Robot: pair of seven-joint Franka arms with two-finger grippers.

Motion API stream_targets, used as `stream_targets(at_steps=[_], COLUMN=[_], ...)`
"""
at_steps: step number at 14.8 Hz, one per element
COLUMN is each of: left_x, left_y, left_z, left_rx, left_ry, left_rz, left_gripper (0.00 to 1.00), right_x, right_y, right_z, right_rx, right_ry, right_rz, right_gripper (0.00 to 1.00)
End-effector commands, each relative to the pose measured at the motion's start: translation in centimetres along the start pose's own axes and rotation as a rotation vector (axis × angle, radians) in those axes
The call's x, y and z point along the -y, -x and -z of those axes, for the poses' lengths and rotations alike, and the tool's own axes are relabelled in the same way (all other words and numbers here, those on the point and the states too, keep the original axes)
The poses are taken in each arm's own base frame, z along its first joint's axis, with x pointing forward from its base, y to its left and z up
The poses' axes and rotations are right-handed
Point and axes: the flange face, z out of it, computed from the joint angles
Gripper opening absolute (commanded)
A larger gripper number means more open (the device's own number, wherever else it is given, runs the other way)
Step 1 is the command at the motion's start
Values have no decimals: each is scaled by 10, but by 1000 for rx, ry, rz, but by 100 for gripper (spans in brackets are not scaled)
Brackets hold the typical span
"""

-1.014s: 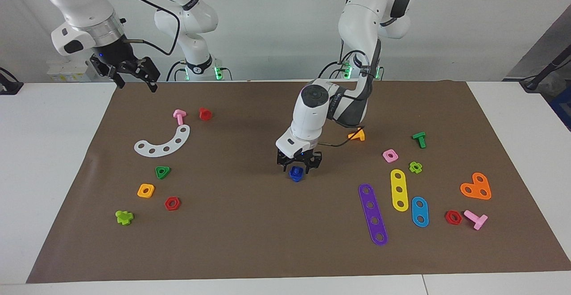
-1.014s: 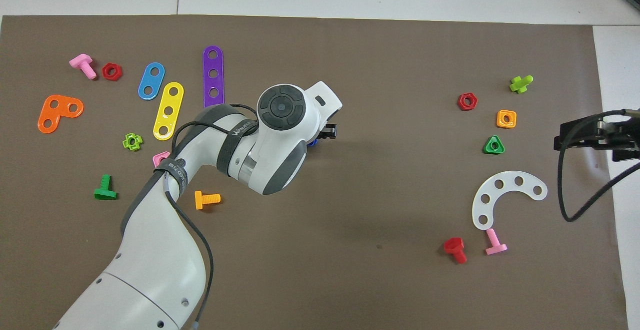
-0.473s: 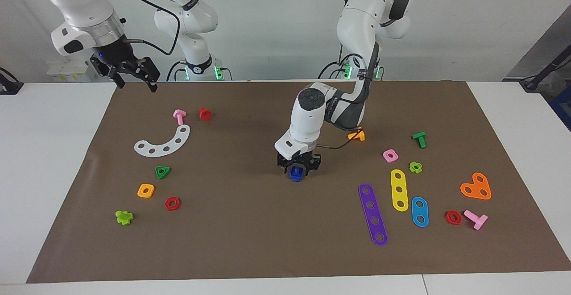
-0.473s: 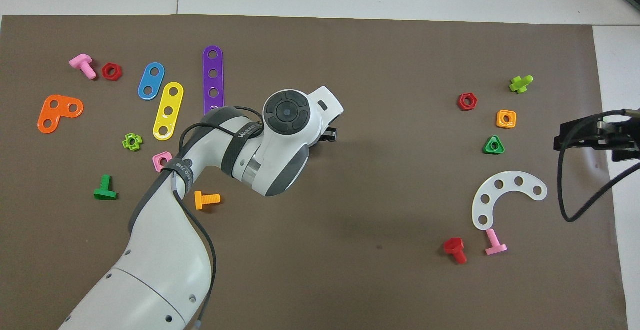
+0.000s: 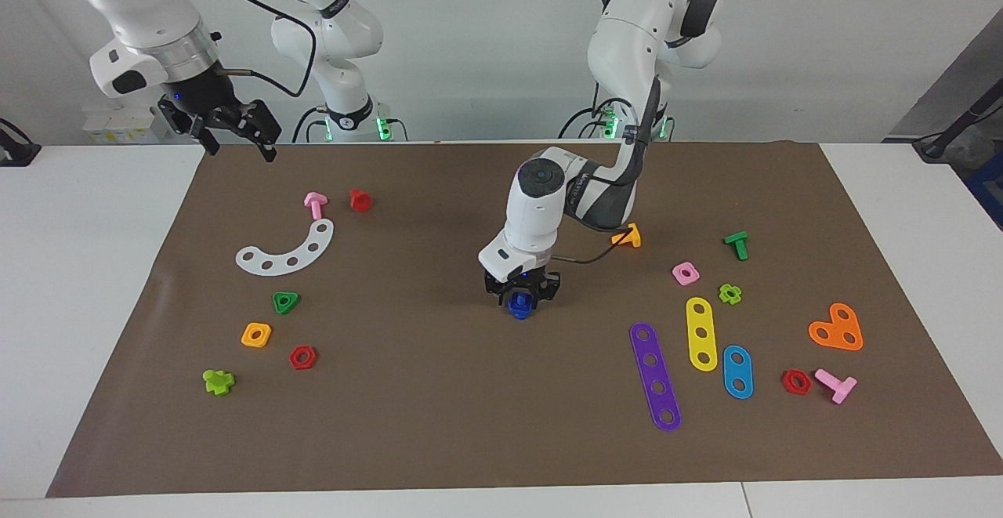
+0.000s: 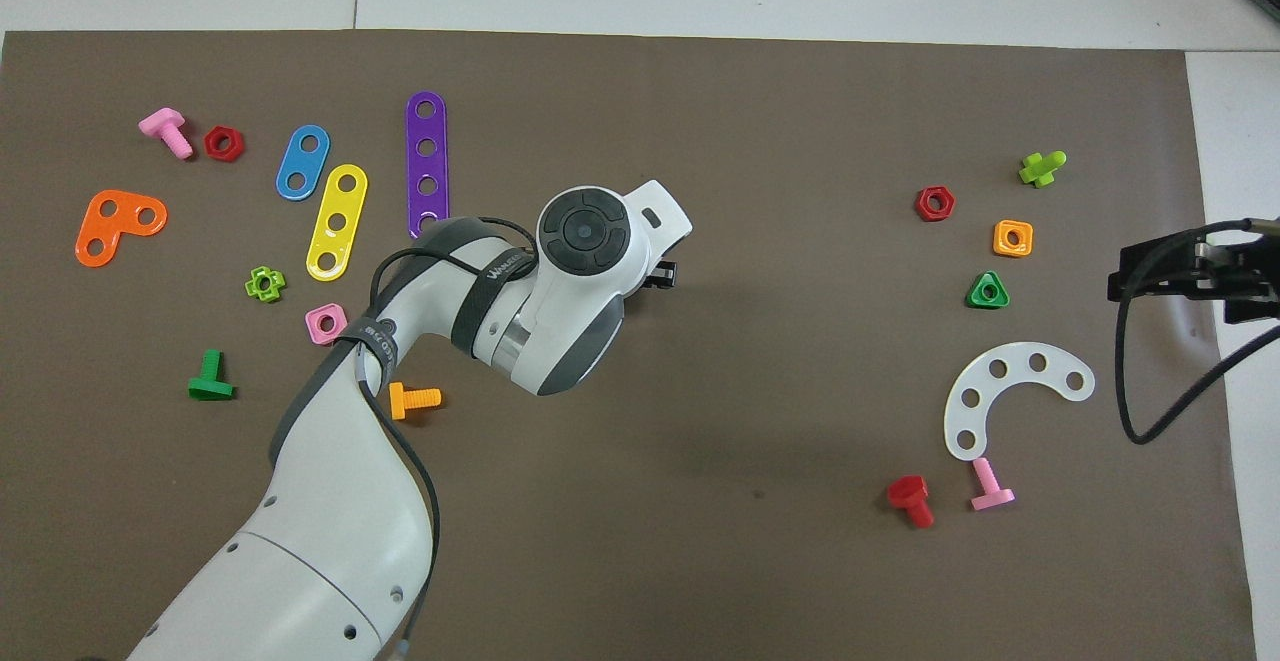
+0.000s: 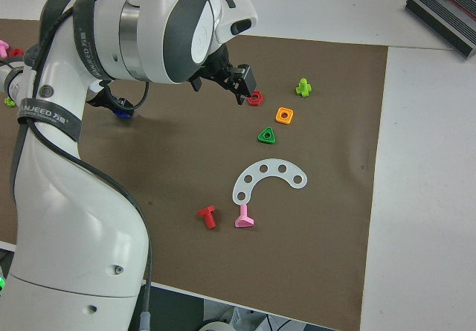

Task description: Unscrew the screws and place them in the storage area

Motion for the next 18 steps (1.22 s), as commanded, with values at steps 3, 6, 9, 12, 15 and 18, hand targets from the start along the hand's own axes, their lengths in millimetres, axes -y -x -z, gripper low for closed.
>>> stream_targets(at_steps=[3,6,9,12,15,18], left_x=[1,1,1,1,0,2], left_y=[-2,-2,-2,-2,-2,-3], left_z=[6,7,7,7,7,8], left_rx=[22,29,26,28,28,30], left_ry=[-57,-61,-58,-59,-58,-54], left_rz=[-31,-31,-30,-31,-32,-25], left_gripper=[70,69,63,58,48,35], right_x=[-2,-2,-2,-2,-2,-2], right_y=[4,4,4,4,4,4], right_z=[4,4,4,4,4,4], right_rx=[9,9,9,9,9,9], right_ry=[-15,-15,-15,-15,-15,-15], right_rz=[30,30,30,30,30,30], right_gripper=[100,100,100,100,100,100])
